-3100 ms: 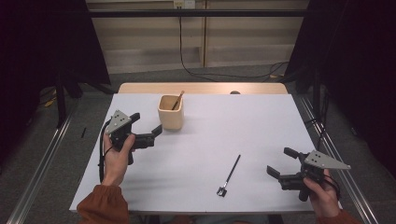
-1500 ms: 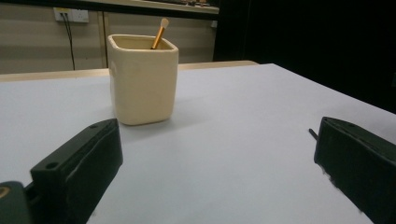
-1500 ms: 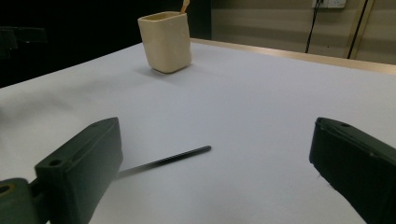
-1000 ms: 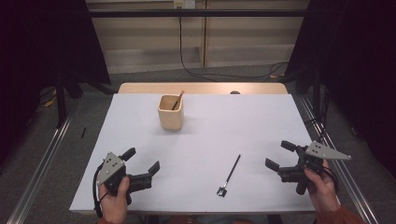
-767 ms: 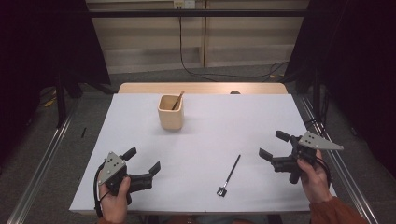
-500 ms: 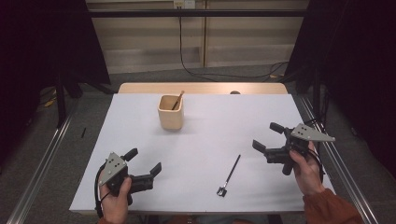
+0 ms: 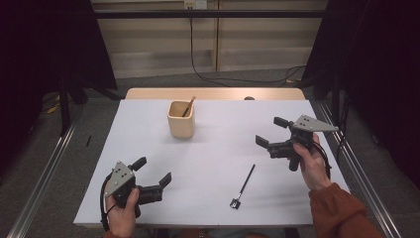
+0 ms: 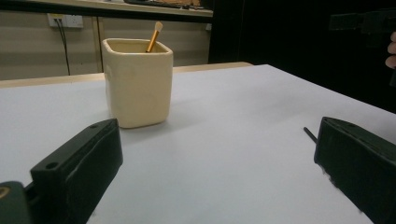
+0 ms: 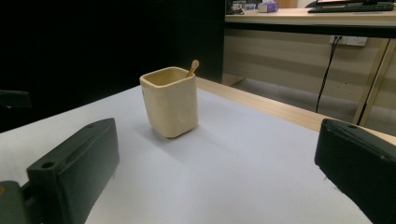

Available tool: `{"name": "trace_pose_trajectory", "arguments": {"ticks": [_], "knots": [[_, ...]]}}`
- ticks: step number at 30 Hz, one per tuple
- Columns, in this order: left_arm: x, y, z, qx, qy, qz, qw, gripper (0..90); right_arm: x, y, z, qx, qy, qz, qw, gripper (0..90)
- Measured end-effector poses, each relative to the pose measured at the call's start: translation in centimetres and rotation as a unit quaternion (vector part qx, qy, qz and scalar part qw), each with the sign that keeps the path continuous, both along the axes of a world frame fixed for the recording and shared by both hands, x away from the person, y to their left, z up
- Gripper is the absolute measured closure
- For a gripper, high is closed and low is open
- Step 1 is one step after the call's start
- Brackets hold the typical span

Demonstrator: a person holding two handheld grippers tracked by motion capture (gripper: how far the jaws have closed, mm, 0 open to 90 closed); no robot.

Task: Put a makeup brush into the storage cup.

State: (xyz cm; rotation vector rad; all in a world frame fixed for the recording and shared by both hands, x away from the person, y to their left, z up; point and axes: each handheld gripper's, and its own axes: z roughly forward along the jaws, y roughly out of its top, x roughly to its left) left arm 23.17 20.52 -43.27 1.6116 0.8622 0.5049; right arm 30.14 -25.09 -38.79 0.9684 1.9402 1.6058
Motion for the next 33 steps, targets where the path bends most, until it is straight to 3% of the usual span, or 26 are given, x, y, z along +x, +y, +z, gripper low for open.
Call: {"name": "trace_pose_trajectory", "arguments": {"ticks": [2,11,13,16,22,28,33], "knots": [[0.0,0.0,0.0,0.000,0.000,0.000,1.0000,1.1,0.3,0.4,0.0,-0.017,0.001,0.005,0.9998,0.0],[0.1,0.1,0.0,0.005,-0.004,0.001,1.0000,1.1,0.9,0.9,0.0,-0.057,0.052,0.041,0.9962,0.2],[0.1,0.1,0.0,0.007,-0.003,0.000,1.0000,1.1,1.0,0.9,-0.1,-0.079,0.078,0.060,0.9920,0.2],[0.1,0.0,-0.1,0.013,-0.004,0.001,0.9999,1.1,1.2,0.8,-0.3,-0.085,0.106,0.088,0.9868,0.4],[0.1,0.1,-0.1,0.013,-0.004,0.001,0.9999,1.1,1.5,0.9,-0.4,-0.114,0.139,0.106,0.9780,1.0],[0.2,0.2,0.0,0.014,-0.006,0.000,0.9999,1.1,2.1,1.0,-0.3,-0.127,0.176,0.118,0.9689,1.0],[0.2,0.2,0.0,0.017,-0.005,0.001,0.9998,1.1,2.4,1.4,-0.4,-0.149,0.206,0.133,0.9580,1.6]]}}
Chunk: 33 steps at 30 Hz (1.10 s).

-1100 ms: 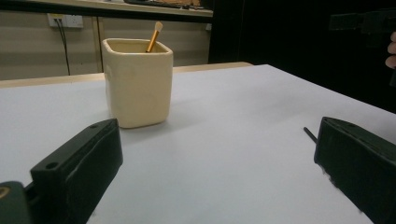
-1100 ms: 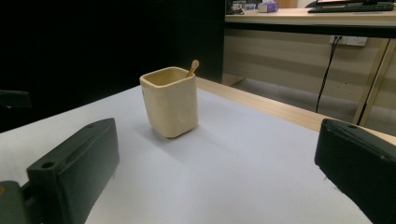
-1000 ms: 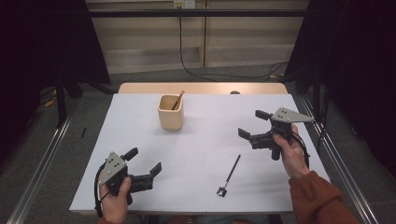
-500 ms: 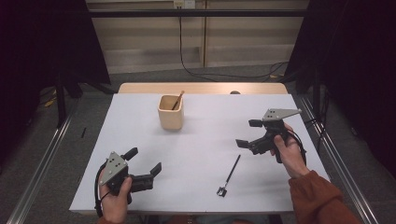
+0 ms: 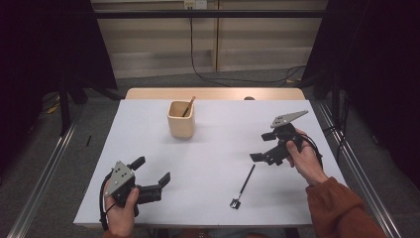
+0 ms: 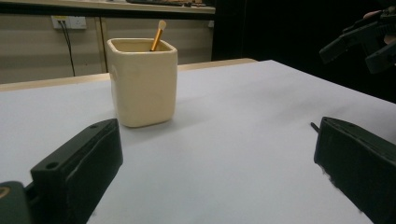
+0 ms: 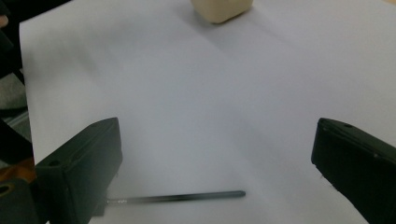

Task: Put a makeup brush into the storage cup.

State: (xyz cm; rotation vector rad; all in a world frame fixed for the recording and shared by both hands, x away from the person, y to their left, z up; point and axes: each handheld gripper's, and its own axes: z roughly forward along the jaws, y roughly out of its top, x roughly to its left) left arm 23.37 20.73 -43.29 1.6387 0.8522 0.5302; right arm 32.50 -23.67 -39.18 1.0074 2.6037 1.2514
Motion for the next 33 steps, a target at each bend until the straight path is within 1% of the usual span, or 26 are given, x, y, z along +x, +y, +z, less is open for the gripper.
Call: {"name": "trace_pose_trajectory", "arguments": {"ticks": [2,4,6,8,10,12,14,15,17,19,22,24,27,28,29,30,33], "knots": [[0.0,0.0,0.0,-0.001,0.002,0.001,1.0000,1.1,0.0,0.1,-0.1,-0.010,0.006,0.008,0.9999,1.6],[0.0,0.0,0.0,0.000,-0.001,-0.001,1.0000,1.1,0.1,0.2,-0.2,-0.021,0.016,0.010,0.9996,1.8],[-0.1,0.0,0.1,-0.001,-0.003,0.002,1.0000,1.1,0.1,0.2,-0.4,-0.023,0.024,0.023,0.9992,1.8],[0.0,0.1,0.0,-0.001,-0.002,0.002,1.0000,1.1,0.1,0.2,-0.5,-0.031,0.034,0.027,0.9986,1.8],[0.0,0.1,0.0,0.000,-0.001,0.004,1.0000,1.1,0.2,0.3,-0.7,-0.036,0.048,0.033,0.9977,1.9],[0.0,0.1,0.1,0.000,-0.003,0.003,1.0000,1.1,0.3,0.3,-0.9,-0.043,0.056,0.036,0.9969,2.0],[0.0,0.1,0.1,0.001,-0.003,0.003,1.0000,1.1,0.5,0.3,-1.1,-0.045,0.065,0.036,0.9962,3.0],[0.0,0.1,0.0,0.001,-0.002,0.003,1.0000,1.1,0.6,0.4,-1.2,-0.045,0.074,0.033,0.9957,3.7],[0.0,0.1,0.0,0.001,-0.001,0.004,1.0000,1.1,0.8,0.4,-1.5,-0.048,0.091,0.032,0.9942,4.3],[0.0,0.2,0.1,0.001,-0.003,0.003,1.0000,1.1,0.9,0.5,-1.8,-0.057,0.103,0.033,0.9924,4.7],[0.0,0.2,0.0,0.001,-0.002,0.004,1.0000,1.1,0.9,0.7,-2.1,-0.076,0.110,0.036,0.9904,5.2],[0.0,0.1,0.0,0.000,-0.001,0.002,1.0000,1.1,0.9,0.7,-2.2,-0.082,0.112,0.040,0.9895,6.1],[0.1,0.1,0.0,-0.002,0.002,0.000,1.0000,1.1,1.0,0.7,-2.4,-0.089,0.119,0.037,0.9881,5.6],[0.1,0.1,-0.1,-0.002,0.002,0.001,1.0000,1.1,1.0,0.7,-2.5,-0.092,0.126,0.034,0.9872,5.7],[0.1,0.1,-0.1,-0.003,0.003,0.000,1.0000,1.1,1.1,0.7,-2.7,-0.100,0.134,0.030,0.9855,5.5],[0.1,0.1,-0.1,-0.003,0.004,0.000,1.0000,1.1,1.1,0.8,-2.9,-0.107,0.137,0.031,0.9842,5.5],[0.1,0.1,-0.1,-0.002,0.002,-0.001,1.0000,1.1,1.1,1.3,-3.7,-0.122,0.150,0.039,0.9803,7.2]]}}
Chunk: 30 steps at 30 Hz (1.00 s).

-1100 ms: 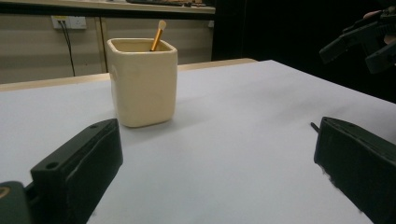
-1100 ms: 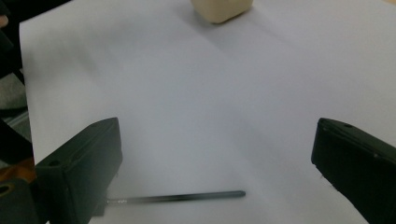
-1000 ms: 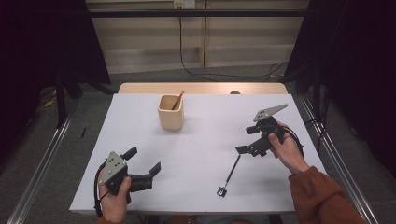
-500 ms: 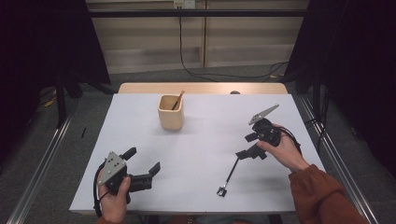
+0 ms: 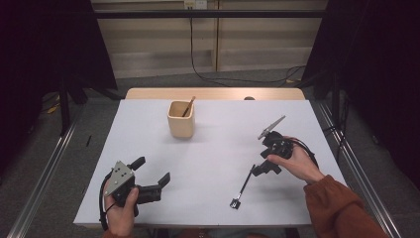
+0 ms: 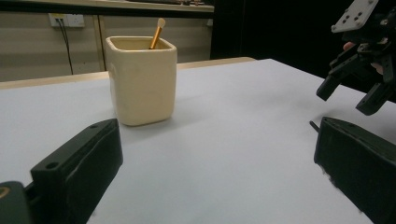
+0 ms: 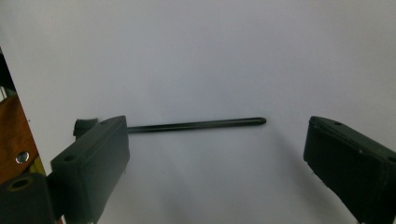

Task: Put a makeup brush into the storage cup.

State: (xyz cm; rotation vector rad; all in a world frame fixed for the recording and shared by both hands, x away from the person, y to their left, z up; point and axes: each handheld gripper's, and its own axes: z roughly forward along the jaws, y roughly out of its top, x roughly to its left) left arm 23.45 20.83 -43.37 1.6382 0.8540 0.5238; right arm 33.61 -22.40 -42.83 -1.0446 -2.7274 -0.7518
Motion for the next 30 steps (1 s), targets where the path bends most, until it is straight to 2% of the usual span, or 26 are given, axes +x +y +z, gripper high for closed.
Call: {"name": "trace_pose_trajectory", "arguments": {"ticks": [4,7,12,15,18,21,23,25,26,30], "knots": [[0.0,0.0,0.0,0.001,0.001,-0.001,1.0000,1.1,0.0,0.2,-0.5,-0.022,0.005,0.008,0.9997,7.4],[0.0,0.0,0.0,0.000,0.002,0.000,1.0000,1.1,-0.1,0.2,-0.5,-0.023,0.008,0.007,0.9997,7.8],[0.0,0.0,0.0,0.002,0.002,0.000,1.0000,1.1,-0.1,0.2,-0.9,-0.043,0.018,0.016,0.9988,8.6],[0.0,0.0,0.0,0.003,0.002,-0.001,1.0000,1.1,-0.1,0.4,-1.1,-0.055,0.021,0.010,0.9982,7.1],[0.1,0.0,-0.1,0.004,0.002,-0.003,1.0000,1.1,0.1,0.5,-1.2,-0.053,0.024,0.019,0.9981,6.8],[0.1,0.0,-0.1,0.004,0.002,-0.002,1.0000,1.1,0.1,0.6,-1.1,-0.037,0.016,0.049,0.9980,6.4],[0.1,0.0,-0.1,0.003,0.002,-0.002,1.0000,1.1,-0.1,0.8,-1.0,-0.033,-0.001,0.073,0.9968,9.1],[0.0,-0.1,-0.1,0.002,0.003,-0.003,1.0000,1.1,-0.3,1.2,-0.8,-0.049,-0.017,0.100,0.9937,9.4],[0.0,-0.1,-0.1,0.001,0.003,-0.003,1.0000,1.1,-0.4,1.4,-0.7,-0.049,-0.021,0.105,0.9931,9.7],[0.1,-0.1,-0.1,0.004,0.004,-0.003,1.0000,1.1,-0.6,2.3,-0.4,-0.054,-0.038,0.155,0.9858,12.3]]}}
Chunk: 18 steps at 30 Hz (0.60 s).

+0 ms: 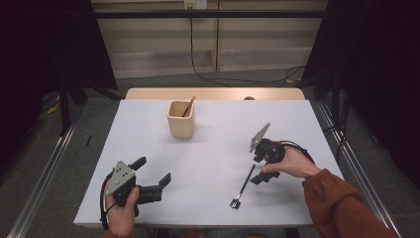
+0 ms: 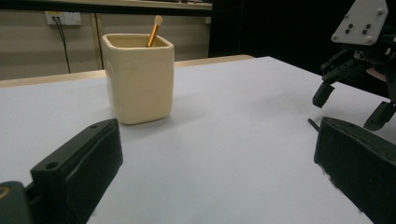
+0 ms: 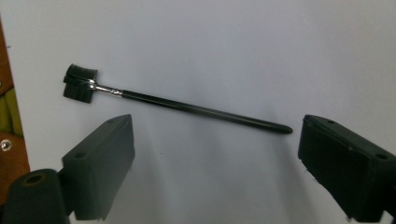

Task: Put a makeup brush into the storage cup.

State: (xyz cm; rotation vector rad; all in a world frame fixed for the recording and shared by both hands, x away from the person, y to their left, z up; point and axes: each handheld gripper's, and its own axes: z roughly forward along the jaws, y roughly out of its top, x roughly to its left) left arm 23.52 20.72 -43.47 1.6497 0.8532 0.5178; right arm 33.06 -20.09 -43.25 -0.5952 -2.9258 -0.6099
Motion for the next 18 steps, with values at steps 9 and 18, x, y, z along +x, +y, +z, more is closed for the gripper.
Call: {"name": "trace_pose_trajectory", "arguments": {"ticks": [9,18], "knots": [[0.1,0.1,0.0,0.004,-0.001,-0.001,1.0000,1.1,-0.6,1.9,-0.8,-0.028,0.001,0.104,0.9942,15.3],[0.0,0.1,0.0,0.002,-0.003,-0.001,1.0000,1.3,0.0,2.6,-1.1,-0.052,-0.009,0.109,0.9926,18.7]]}}
